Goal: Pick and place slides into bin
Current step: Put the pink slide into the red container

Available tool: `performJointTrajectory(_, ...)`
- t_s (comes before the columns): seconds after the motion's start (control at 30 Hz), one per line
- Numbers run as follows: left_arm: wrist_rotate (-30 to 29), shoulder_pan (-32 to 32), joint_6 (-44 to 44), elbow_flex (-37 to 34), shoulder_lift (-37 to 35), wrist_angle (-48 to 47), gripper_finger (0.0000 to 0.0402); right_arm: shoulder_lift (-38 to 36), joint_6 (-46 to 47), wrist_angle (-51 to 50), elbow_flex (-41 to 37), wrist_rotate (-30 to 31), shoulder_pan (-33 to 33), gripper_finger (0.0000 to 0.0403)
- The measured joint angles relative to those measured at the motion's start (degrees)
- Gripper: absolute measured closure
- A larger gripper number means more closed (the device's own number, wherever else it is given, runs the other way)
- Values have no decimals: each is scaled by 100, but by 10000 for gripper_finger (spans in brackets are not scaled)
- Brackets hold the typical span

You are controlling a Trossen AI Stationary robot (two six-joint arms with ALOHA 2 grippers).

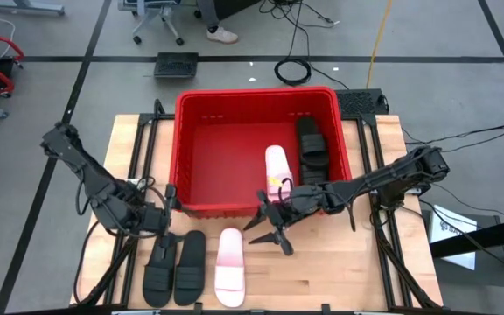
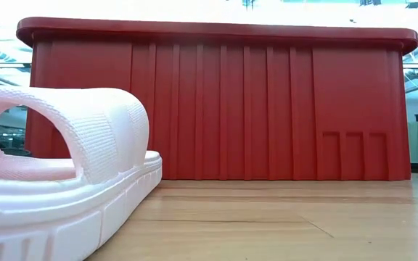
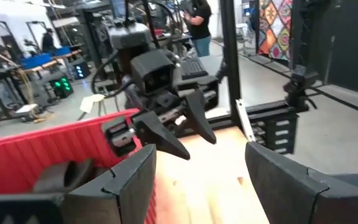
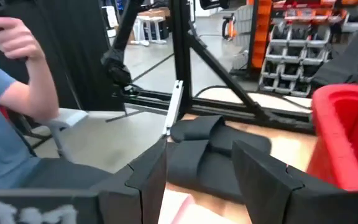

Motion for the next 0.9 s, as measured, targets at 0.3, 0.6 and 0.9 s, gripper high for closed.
performJointTrajectory(0.3,-343,-322,-267,0,233,31,149,253,620,73,-9,243,128,234)
performJointTrajectory(0.6,-413,-525,-614,0,446,86,149,781,1160,607,13,251,142,234)
performJointTrajectory(0.9,-502,-687,-868,0,471,81,149,1199,1697,664,-4,275,208,234)
